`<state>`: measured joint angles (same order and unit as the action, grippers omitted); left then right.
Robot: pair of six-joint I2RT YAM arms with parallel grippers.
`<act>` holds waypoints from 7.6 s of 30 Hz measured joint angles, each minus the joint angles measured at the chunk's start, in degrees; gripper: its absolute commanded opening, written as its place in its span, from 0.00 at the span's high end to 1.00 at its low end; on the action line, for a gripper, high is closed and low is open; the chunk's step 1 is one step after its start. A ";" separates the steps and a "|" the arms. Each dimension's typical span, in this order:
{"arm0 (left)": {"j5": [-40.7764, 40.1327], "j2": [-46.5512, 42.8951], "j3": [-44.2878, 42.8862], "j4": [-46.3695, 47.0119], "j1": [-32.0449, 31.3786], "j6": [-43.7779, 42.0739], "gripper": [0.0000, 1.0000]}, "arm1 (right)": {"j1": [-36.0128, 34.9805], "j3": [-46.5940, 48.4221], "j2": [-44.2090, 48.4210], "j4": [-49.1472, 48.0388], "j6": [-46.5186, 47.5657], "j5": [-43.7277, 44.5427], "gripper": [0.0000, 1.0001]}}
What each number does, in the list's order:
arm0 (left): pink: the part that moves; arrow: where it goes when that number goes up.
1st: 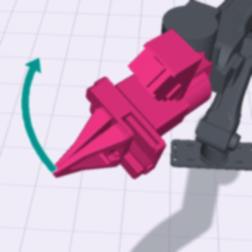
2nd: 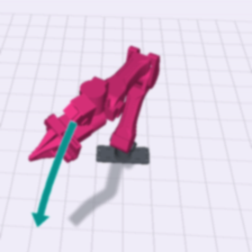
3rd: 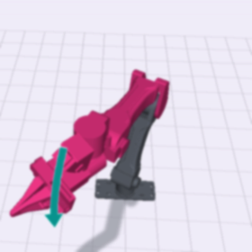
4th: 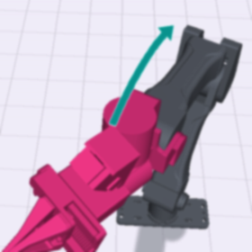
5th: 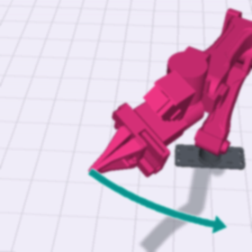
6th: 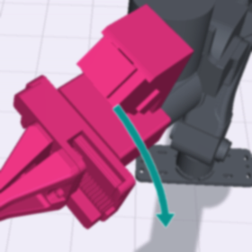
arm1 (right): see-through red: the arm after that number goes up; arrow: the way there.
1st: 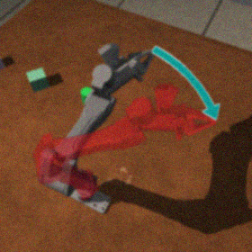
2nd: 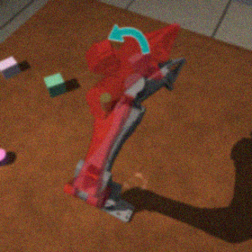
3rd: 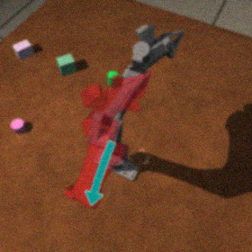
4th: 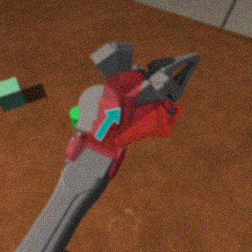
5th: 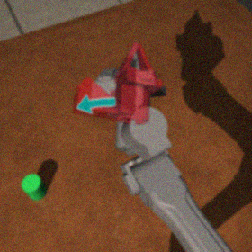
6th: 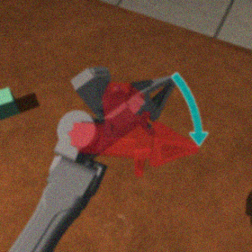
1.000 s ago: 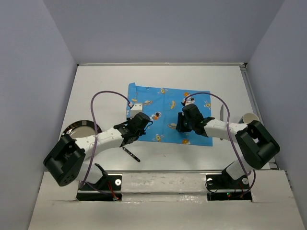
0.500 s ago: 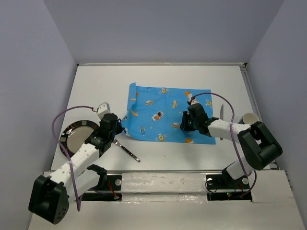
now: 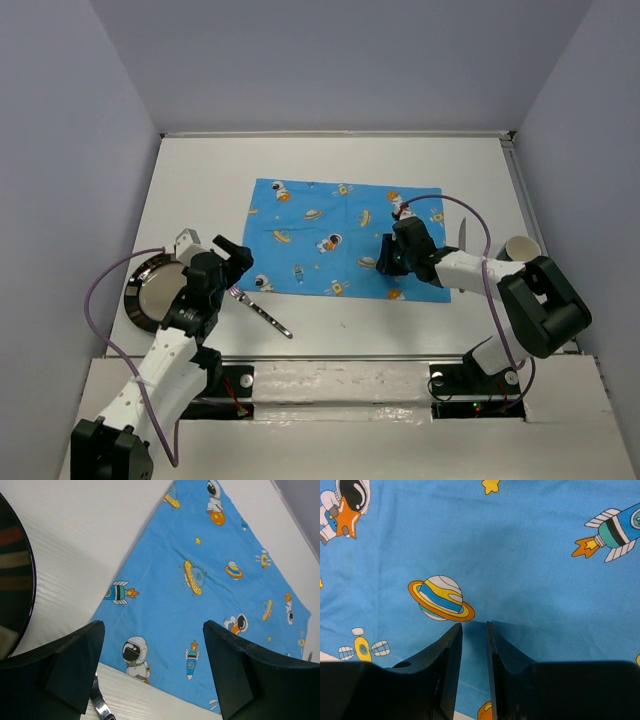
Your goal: Set the dinner table for one person
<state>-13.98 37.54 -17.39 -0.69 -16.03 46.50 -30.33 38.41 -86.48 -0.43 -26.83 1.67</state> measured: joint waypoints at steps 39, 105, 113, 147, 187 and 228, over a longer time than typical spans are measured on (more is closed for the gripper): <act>7.61 -15.30 -18.25 10.32 -0.50 -26.12 0.01 | -25.64 87.78 -62.93 -0.87 -5.18 -24.39 0.42; 3.96 -20.02 -18.21 10.34 -1.49 -28.02 0.01 | 5.18 25.35 -10.60 -21.90 -26.03 -27.74 1.00; 6.29 -17.79 -18.21 10.03 -1.49 -28.00 0.01 | 12.81 7.23 -2.27 -17.68 -22.40 -28.92 1.00; 7.93 -15.80 -18.21 9.64 -1.49 -28.00 0.01 | 16.61 7.98 -7.54 -9.07 -12.72 -25.75 0.43; 8.35 -14.78 -18.21 9.03 -1.97 -27.98 0.01 | 25.35 48.59 -36.06 12.90 4.00 -6.60 0.94; 7.52 -28.72 -18.25 8.55 -14.38 -28.04 0.01 | 41.57 13.94 16.70 27.04 0.92 23.21 0.39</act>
<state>-6.46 8.82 -35.64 7.86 -30.41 18.46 11.25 52.36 -69.78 26.61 -25.91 24.88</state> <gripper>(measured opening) 0.989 0.678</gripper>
